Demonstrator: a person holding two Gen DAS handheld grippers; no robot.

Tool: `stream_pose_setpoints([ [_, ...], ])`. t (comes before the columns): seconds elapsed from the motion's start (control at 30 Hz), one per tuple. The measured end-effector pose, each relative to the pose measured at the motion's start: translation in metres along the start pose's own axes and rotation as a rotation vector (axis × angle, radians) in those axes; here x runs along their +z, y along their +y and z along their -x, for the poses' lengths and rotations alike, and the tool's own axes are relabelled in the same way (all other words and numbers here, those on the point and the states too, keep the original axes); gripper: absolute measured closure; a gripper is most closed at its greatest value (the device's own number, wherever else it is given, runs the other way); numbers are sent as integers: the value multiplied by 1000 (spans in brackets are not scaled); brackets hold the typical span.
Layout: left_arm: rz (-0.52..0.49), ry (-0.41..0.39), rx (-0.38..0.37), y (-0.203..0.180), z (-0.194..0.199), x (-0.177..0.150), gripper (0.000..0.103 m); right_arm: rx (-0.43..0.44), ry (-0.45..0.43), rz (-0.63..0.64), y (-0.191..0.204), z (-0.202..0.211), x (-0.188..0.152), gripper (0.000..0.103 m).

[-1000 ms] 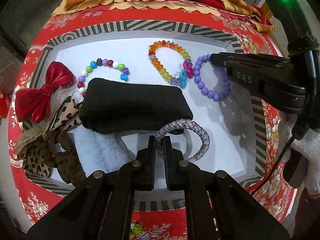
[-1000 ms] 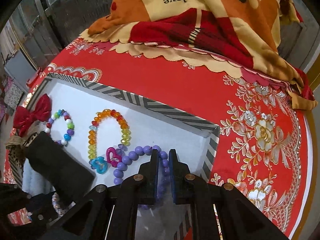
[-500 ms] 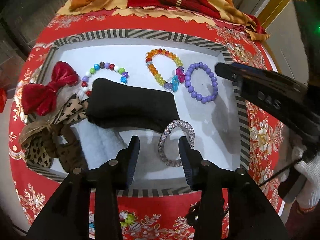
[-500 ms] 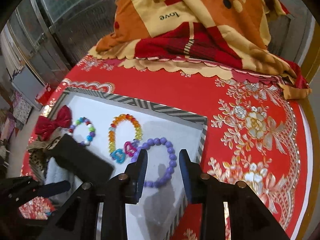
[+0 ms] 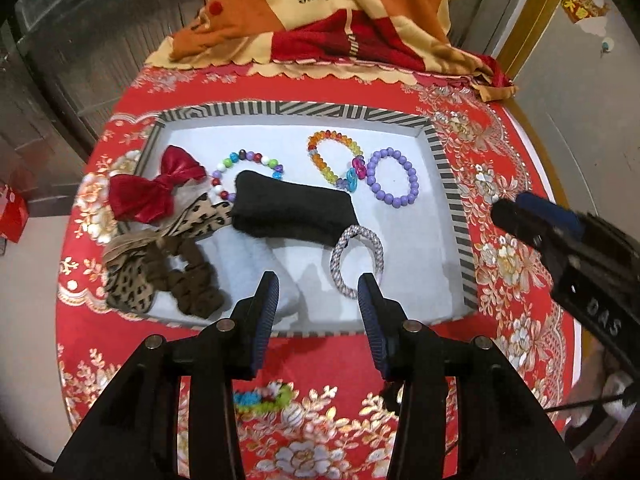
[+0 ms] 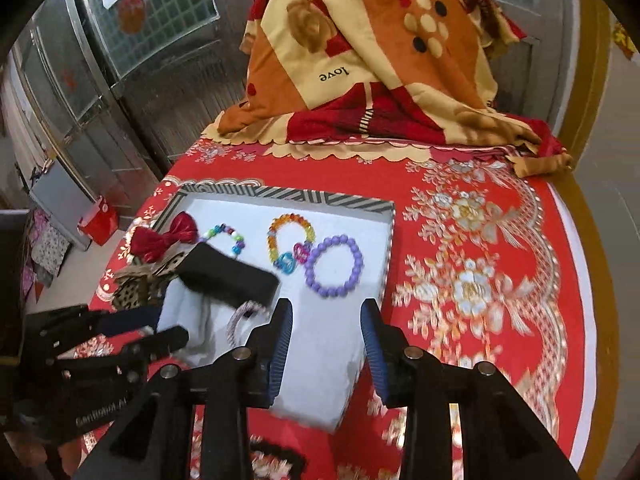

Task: Organize jewelry
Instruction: 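Grasp the multicolour flower bracelet with left tool while right grasps black scrunchie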

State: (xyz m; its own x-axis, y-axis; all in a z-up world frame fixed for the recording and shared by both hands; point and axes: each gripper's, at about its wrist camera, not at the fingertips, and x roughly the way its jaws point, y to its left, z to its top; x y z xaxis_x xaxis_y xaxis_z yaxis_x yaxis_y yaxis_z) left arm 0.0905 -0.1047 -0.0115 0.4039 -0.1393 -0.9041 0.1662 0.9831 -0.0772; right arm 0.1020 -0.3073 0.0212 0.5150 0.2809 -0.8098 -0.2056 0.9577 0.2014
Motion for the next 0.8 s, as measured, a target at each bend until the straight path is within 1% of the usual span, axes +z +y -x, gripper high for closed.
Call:
stream_pose_setpoints([
  [0.1,-7,-25,8,2,12,-8,62,4,-17,-22,7,17,-13,68],
  [0.2,-1,-36,4,6,23,-17,62,2,-39,-38,14,33,-26,64],
  [0.27,-2,-55,11,8,31,-23,62,4,-51,-45,20,42,-34,64],
  [0.5,-12,-91,22,17,54,-43,62,-6,-56,-42,37,62,-55,64],
  [0.8,-23,-114,23,23,72,-63,62,-16,-55,-39,52,78,-79,64],
])
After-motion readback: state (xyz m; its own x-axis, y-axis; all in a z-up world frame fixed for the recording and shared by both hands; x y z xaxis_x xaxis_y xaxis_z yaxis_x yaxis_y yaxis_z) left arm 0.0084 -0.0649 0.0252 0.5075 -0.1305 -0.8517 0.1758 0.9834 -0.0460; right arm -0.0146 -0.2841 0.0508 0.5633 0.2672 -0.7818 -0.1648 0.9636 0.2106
